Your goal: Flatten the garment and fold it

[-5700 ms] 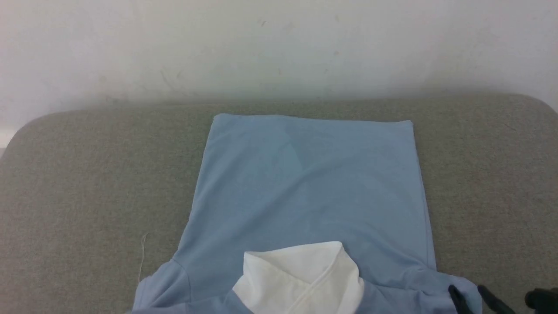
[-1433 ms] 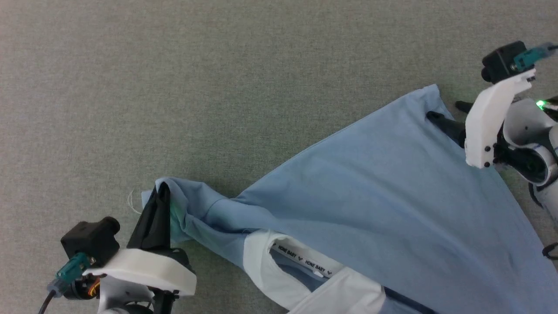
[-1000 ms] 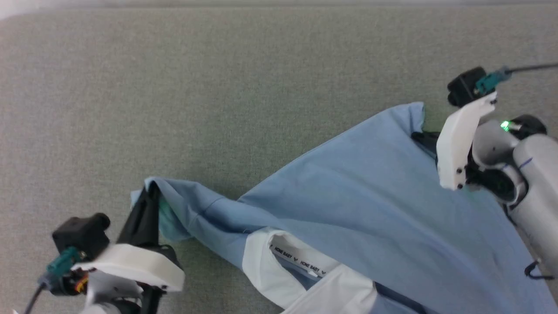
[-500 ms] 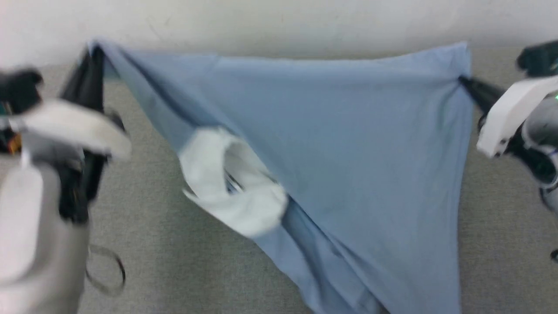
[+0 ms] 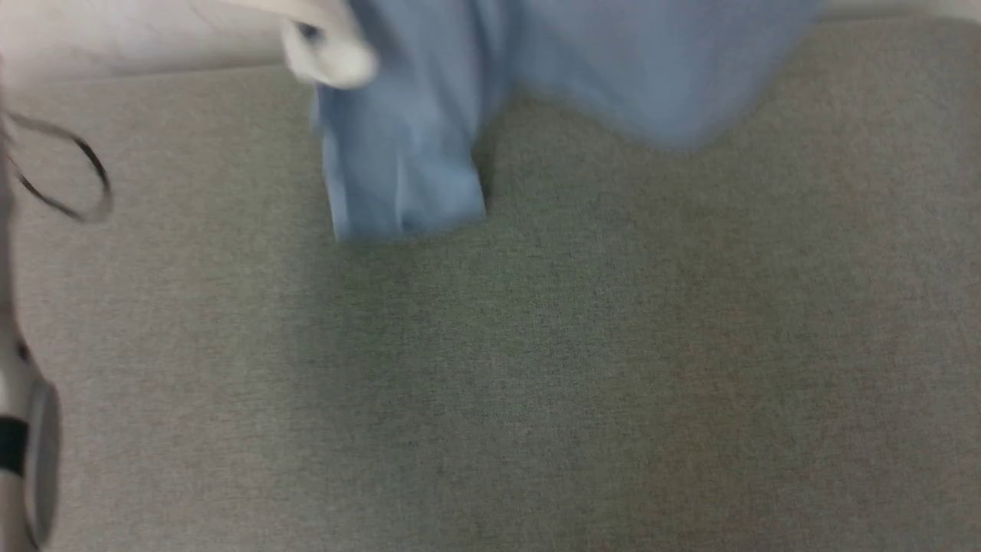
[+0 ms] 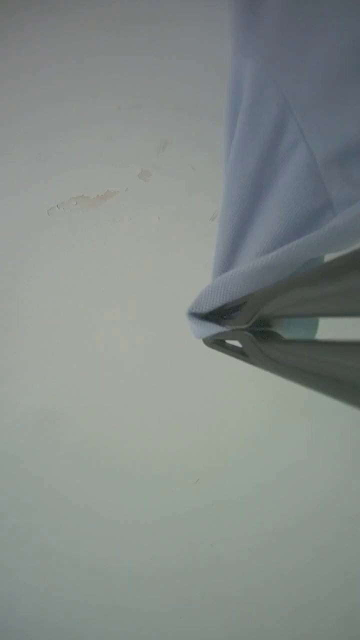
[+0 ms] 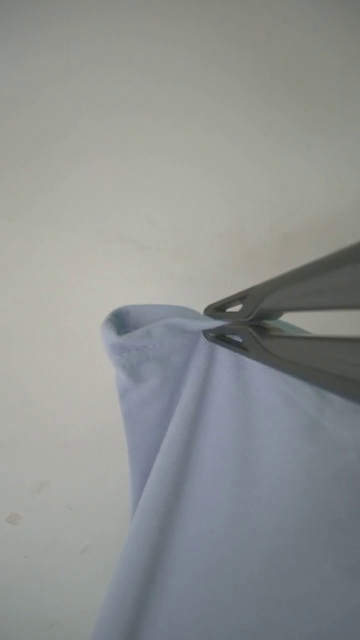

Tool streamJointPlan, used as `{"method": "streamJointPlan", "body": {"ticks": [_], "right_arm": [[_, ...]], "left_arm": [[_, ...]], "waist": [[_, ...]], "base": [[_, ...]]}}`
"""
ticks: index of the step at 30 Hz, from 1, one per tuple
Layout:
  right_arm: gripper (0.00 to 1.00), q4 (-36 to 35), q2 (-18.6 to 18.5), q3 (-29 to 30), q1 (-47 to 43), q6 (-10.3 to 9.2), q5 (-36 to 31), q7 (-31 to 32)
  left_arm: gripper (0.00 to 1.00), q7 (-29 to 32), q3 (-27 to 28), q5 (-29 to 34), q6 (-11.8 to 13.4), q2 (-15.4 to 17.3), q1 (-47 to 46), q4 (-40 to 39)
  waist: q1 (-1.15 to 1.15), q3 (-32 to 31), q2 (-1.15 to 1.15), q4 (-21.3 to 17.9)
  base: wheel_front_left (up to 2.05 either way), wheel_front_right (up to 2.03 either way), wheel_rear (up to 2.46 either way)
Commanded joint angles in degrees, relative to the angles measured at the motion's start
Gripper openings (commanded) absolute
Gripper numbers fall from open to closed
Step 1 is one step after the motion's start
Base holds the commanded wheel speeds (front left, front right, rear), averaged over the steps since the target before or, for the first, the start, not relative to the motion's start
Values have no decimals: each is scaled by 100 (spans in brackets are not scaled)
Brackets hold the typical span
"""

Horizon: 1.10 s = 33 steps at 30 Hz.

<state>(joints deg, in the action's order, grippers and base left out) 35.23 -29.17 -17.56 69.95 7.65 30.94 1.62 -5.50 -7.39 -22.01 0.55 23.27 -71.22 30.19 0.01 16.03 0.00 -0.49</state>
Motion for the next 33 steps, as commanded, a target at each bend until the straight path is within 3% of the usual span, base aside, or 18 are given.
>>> {"method": "streamJointPlan", "body": {"ticks": [1, 6, 18, 26, 33], "right_arm": [[0, 115, -38, 75, 209, -16, -95, -126], [0, 380, 28, -23, 960, -16, -247, -502], [0, 1051, 303, -862, 973, -16, 188, -878], [0, 999, 273, -1591, -69, -16, 805, -1247], [0, 374, 17, -1975, -1645, -16, 1189, -1433]], "left_arm": [[0, -119, 30, 95, 21, 121, -312, 131], [0, -351, -133, 302, -61, 189, -1272, 665], [0, -711, -186, 143, -258, 37, -1070, 1602], [0, -878, -89, -173, -447, -90, 330, 1702], [0, -747, 68, -550, -366, -141, 2621, 819]], "waist": [[-1, 285, 0, -150], [-1, 654, 0, -157], [-1, 1231, 0, -73], [-1, 798, 0, 35], [-1, 81, 0, 94]], "base": [[0, 0, 0], [0, 0, 0], [0, 0, 0], [0, 0, 0], [0, 0, 0]]}}
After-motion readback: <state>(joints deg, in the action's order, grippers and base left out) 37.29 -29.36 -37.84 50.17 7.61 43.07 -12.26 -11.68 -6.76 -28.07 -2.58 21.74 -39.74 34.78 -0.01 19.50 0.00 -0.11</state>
